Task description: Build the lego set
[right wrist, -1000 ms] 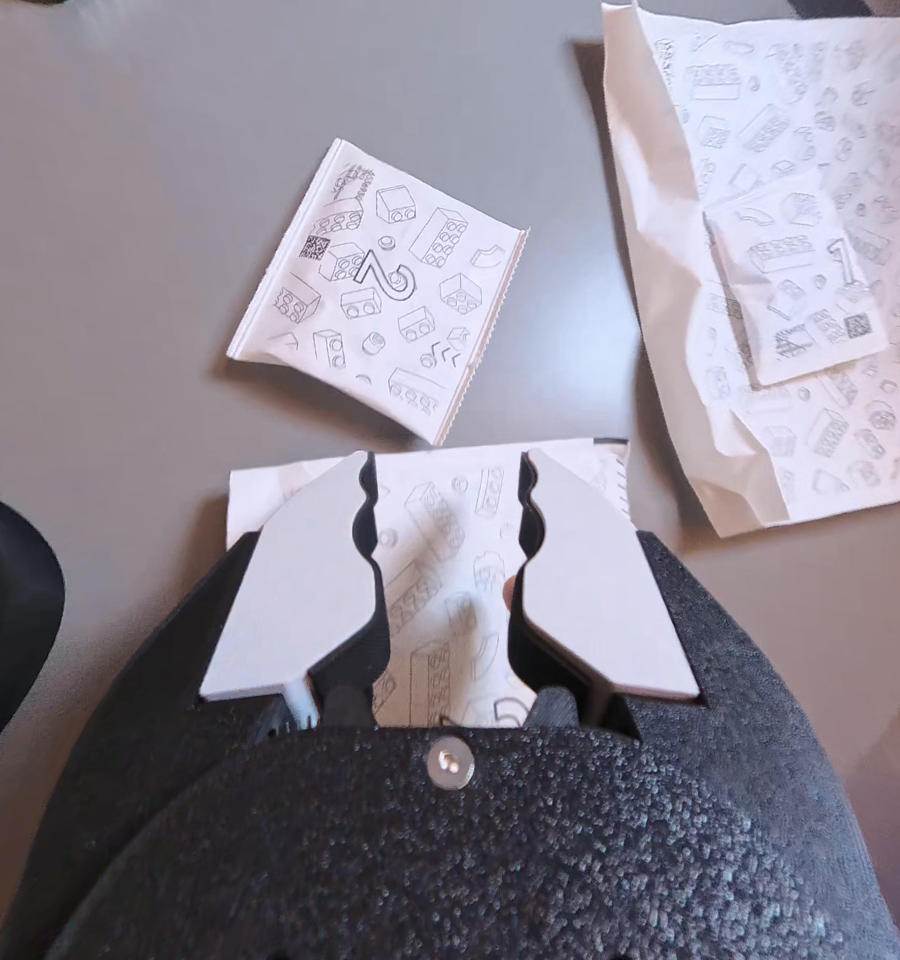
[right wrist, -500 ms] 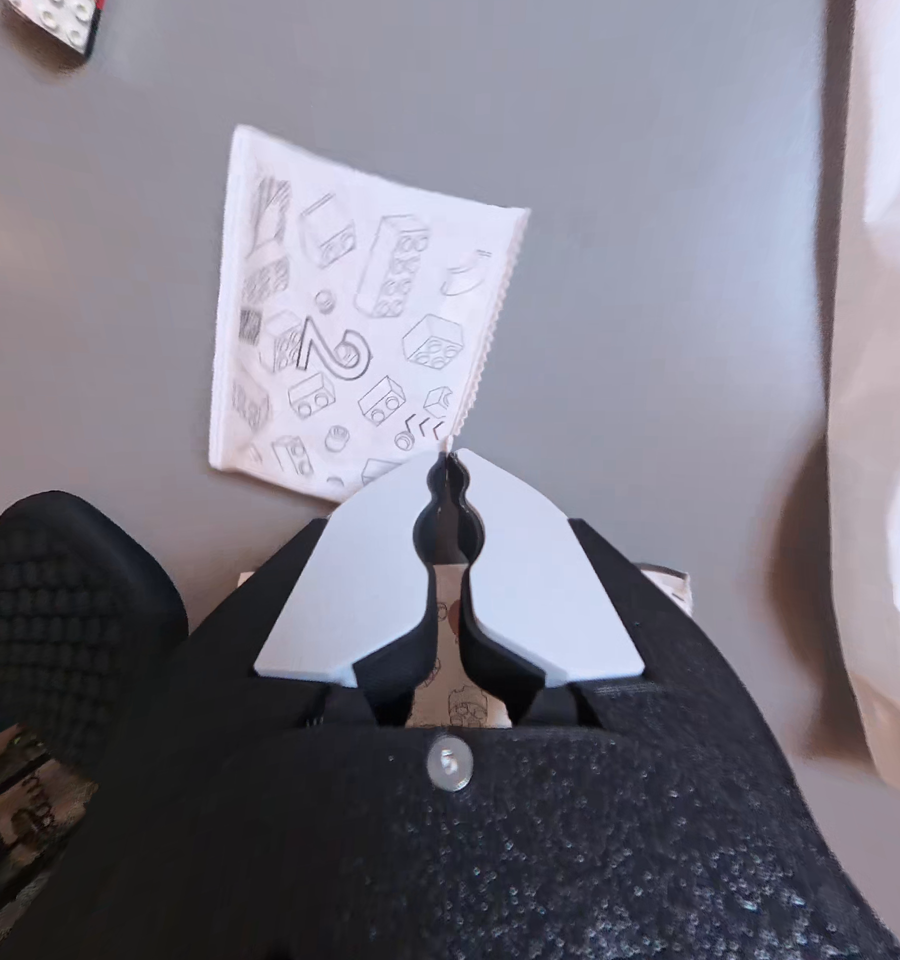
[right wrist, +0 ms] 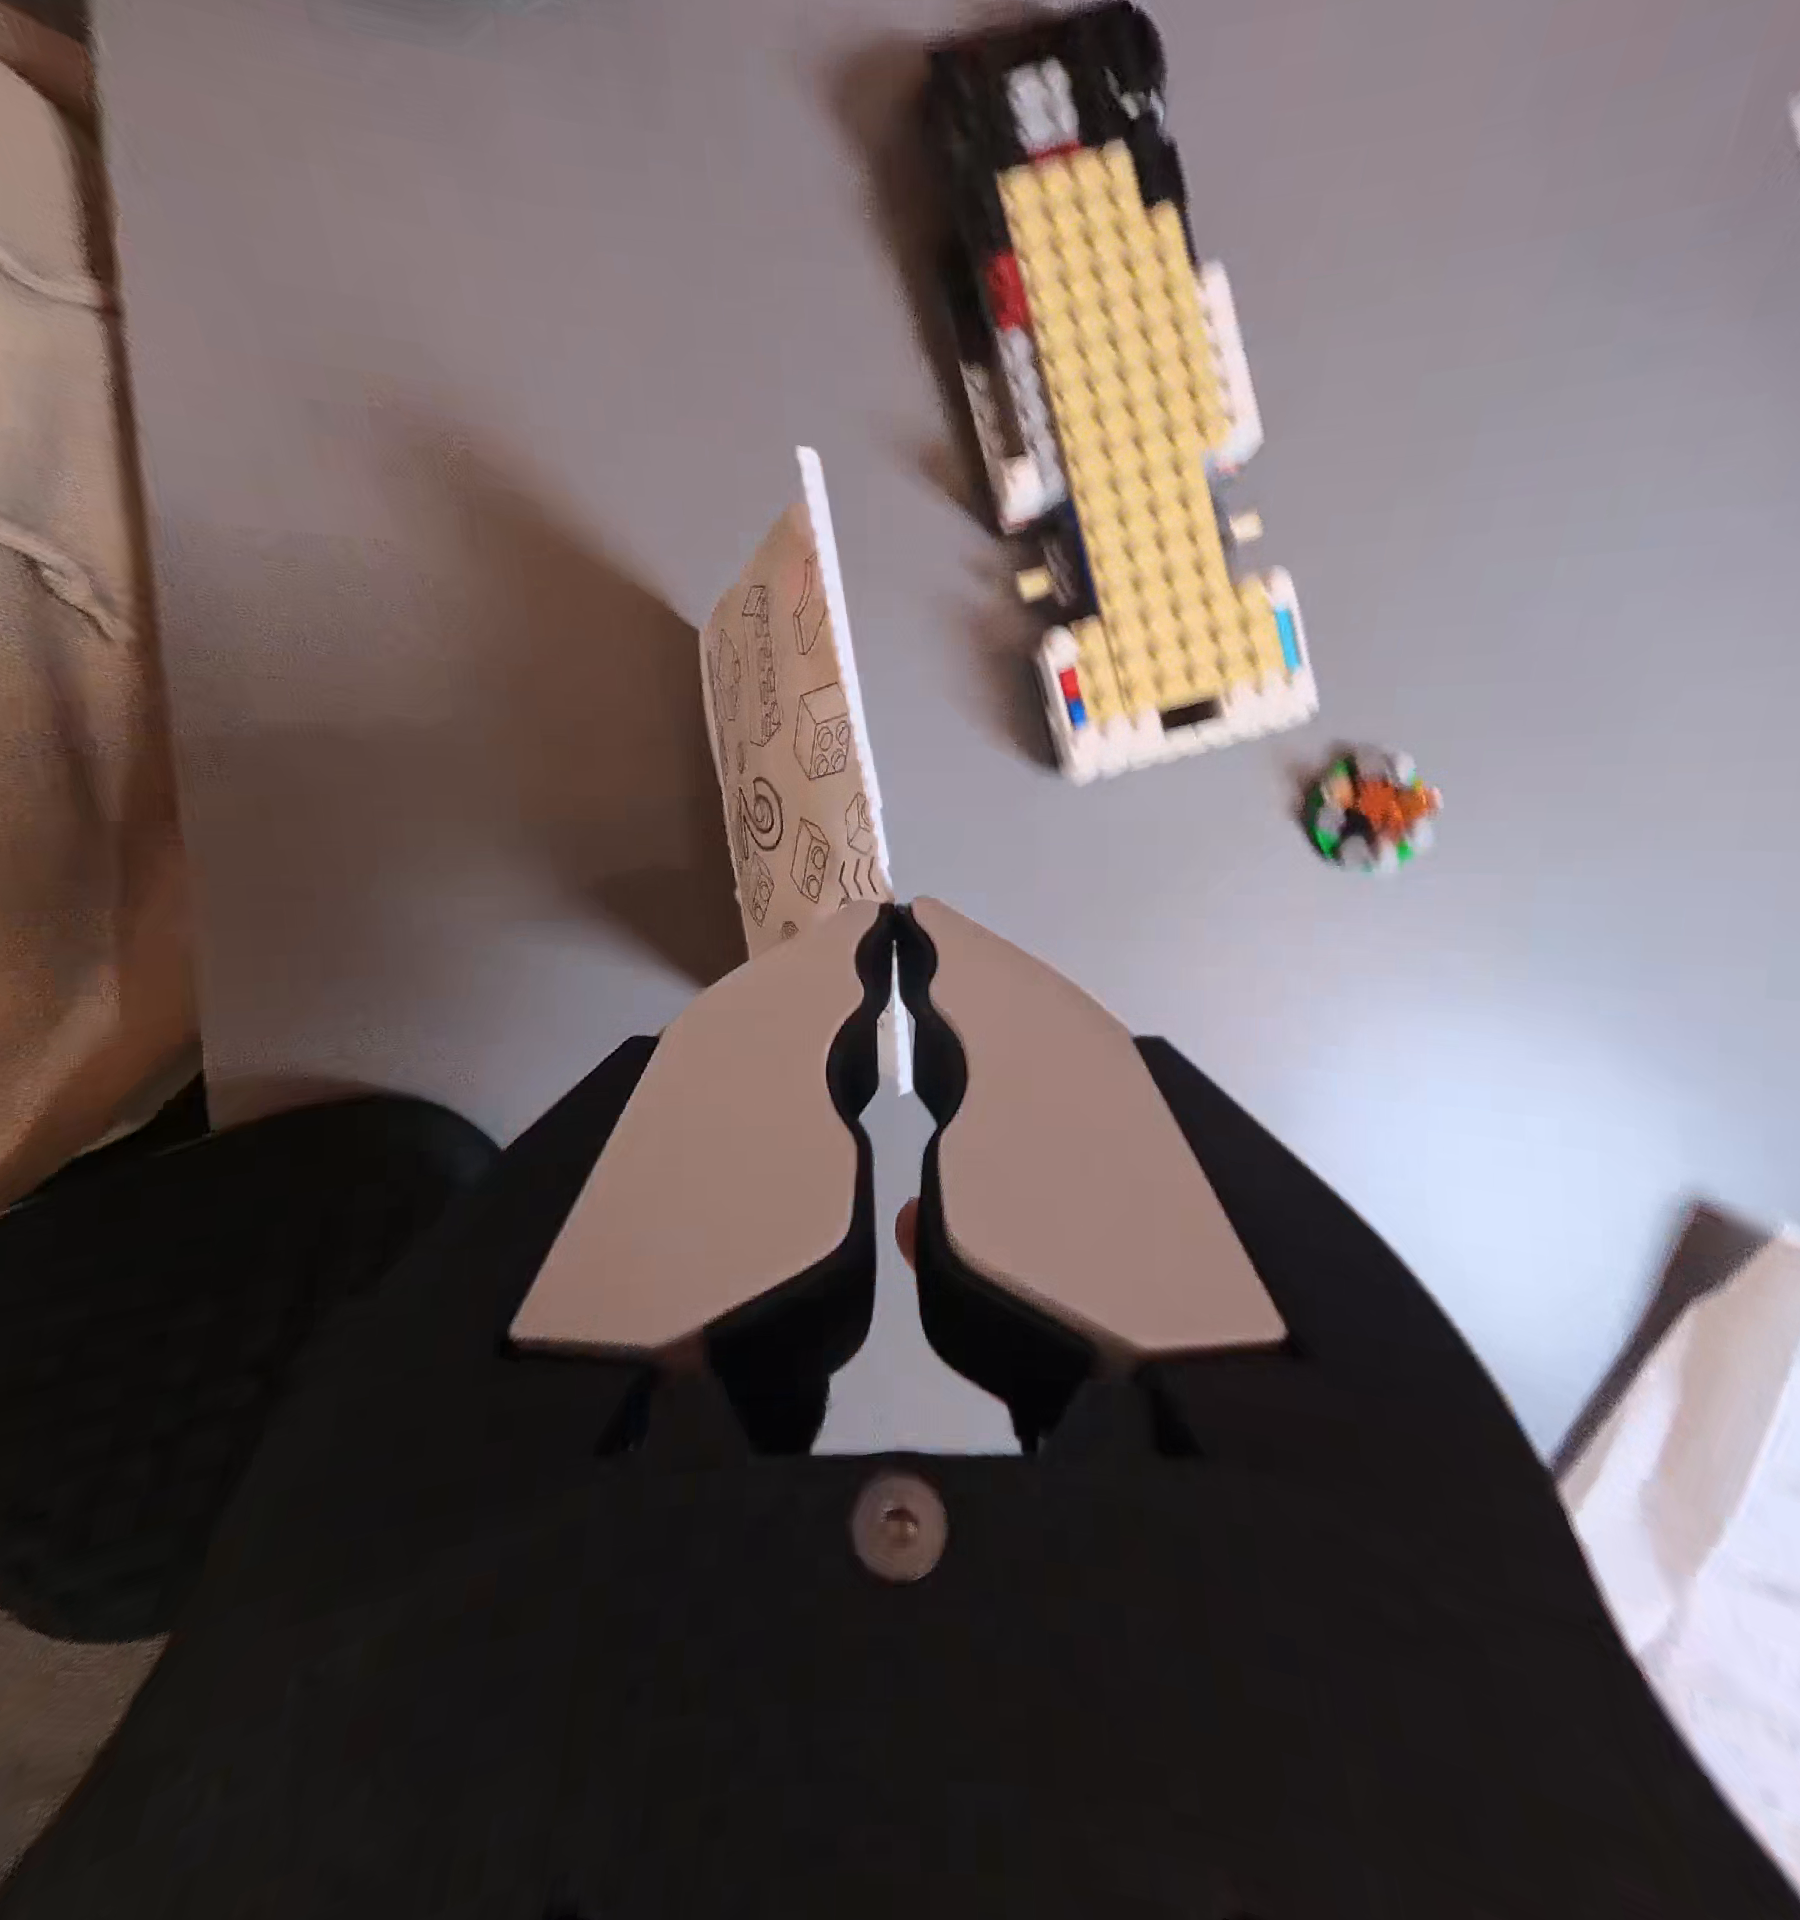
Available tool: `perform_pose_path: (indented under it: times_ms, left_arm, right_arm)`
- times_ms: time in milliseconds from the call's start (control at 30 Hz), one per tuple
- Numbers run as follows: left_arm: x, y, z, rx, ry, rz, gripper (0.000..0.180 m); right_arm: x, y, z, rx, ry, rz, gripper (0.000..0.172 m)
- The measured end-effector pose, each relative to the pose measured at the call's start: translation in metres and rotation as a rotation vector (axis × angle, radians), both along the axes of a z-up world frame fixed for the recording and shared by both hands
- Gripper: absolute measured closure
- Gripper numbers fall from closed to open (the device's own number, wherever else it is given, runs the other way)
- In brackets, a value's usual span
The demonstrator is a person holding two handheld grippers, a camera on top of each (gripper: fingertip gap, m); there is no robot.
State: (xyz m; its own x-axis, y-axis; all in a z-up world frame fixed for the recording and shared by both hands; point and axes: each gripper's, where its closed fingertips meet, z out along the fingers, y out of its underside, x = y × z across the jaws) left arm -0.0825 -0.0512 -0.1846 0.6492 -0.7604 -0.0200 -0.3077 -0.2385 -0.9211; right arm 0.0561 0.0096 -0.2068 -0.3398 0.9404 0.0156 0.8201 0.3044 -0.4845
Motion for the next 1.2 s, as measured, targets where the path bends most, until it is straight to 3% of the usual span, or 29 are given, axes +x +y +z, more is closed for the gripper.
perform_pose_path:
  times_ms: [133,167,233,300,367,500,733,867,1067,1200]
  left_arm:
    - [0.052,-0.013,-0.020,-0.144,0.021,-0.187,0.124]
    - [0.058,-0.014,-0.027,-0.144,0.055,-0.195,0.129]
    - [0.059,-0.012,-0.042,-0.117,0.148,-0.180,0.164]
    - [0.056,-0.013,-0.043,-0.079,0.154,-0.173,0.171]
    - [0.047,-0.014,-0.038,-0.082,0.130,-0.155,0.173]
    - [0.019,-0.013,-0.032,-0.048,0.125,-0.098,0.174]
    - [-0.020,-0.017,-0.020,0.005,0.077,0.017,0.174]
    - [-0.044,-0.021,-0.015,0.027,0.028,0.095,0.174]
    - [-0.072,-0.026,-0.006,0.060,-0.059,0.180,0.174]
    - [-0.077,-0.022,-0.004,0.072,-0.079,0.192,0.174]
  right_arm:
    - [-0.040,-0.034,0.001,-0.002,0.048,0.104,0.171]
    - [-0.048,-0.040,0.001,-0.007,0.064,0.124,0.171]
    - [-0.061,-0.049,0.004,-0.024,0.100,0.144,0.171]
    - [-0.070,-0.048,0.005,-0.016,0.146,0.146,0.171]
    - [-0.076,-0.046,0.013,-0.067,0.223,0.142,0.168]
    - [-0.083,-0.013,0.016,-0.059,0.276,0.108,0.134]
    - [-0.115,0.030,-0.041,0.044,0.111,0.141,0.101]
    - [-0.121,0.022,-0.068,0.090,-0.011,0.222,0.105]
    - [-0.094,-0.009,-0.068,0.119,-0.058,0.230,0.106]
    - [-0.085,-0.019,-0.062,0.110,0.001,0.161,0.101]
